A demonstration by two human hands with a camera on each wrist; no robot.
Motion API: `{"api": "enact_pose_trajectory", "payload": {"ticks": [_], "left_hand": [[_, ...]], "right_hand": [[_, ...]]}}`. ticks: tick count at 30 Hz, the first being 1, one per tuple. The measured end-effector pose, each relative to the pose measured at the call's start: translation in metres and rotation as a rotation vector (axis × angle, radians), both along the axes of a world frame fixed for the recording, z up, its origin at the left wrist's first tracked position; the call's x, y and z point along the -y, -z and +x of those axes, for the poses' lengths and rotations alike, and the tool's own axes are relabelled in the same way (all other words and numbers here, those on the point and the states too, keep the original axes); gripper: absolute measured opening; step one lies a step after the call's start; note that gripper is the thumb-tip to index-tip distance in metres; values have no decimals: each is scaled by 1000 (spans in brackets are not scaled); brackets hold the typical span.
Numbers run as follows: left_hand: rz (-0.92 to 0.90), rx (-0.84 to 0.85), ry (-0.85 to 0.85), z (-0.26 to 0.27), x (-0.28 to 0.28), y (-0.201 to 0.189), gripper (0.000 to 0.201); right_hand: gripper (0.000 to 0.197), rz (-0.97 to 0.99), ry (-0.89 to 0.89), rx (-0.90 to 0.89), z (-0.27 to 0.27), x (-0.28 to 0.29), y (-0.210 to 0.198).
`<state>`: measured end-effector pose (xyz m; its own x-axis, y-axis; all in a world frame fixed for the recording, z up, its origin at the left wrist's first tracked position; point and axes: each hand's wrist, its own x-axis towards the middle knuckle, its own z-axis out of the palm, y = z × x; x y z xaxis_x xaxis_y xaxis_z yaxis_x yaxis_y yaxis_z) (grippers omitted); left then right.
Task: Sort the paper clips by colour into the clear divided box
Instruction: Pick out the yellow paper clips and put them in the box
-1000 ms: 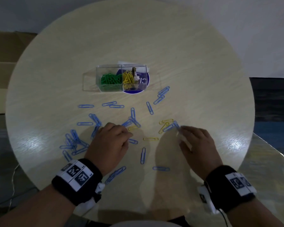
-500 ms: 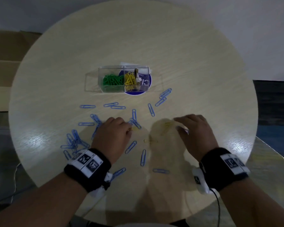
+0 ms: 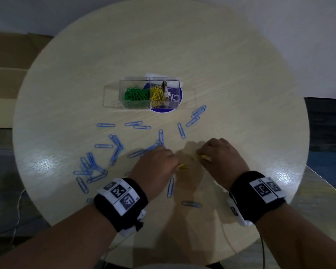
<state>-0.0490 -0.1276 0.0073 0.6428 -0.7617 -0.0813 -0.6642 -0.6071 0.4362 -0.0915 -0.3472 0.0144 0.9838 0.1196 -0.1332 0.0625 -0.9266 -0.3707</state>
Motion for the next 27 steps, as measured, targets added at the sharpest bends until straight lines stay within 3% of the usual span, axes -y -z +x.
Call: {"api": "enact_pose_trajectory", "payload": {"ticks": [4,8,12,15,18,22,27], "left_hand": [[51,9,48,-5,5,5,19],[179,-24,-10,-7,6,-2,6],[246,-37,11,-6,4,-8,20],[135,-62,-112,5,-1,-16,5],[-92,-178,-354,36,-7,-30,5],[-356,-191,-655,89,-1,-51,2],[-396,-153,-794,138,17,-51,10]], "right_hand": [[15,2,46,-19,0,-5,1],[16,-23,62,-78,1,-10,-1],[9,-13,92,-137,0,-14,-3],[10,39,140,-189,-2,-12,-4],[17,99,227,-188,-1,-9,-5],[21,225,326,-104,9,-6,-13],[22,314,371,12,37,-9,-35]]}}
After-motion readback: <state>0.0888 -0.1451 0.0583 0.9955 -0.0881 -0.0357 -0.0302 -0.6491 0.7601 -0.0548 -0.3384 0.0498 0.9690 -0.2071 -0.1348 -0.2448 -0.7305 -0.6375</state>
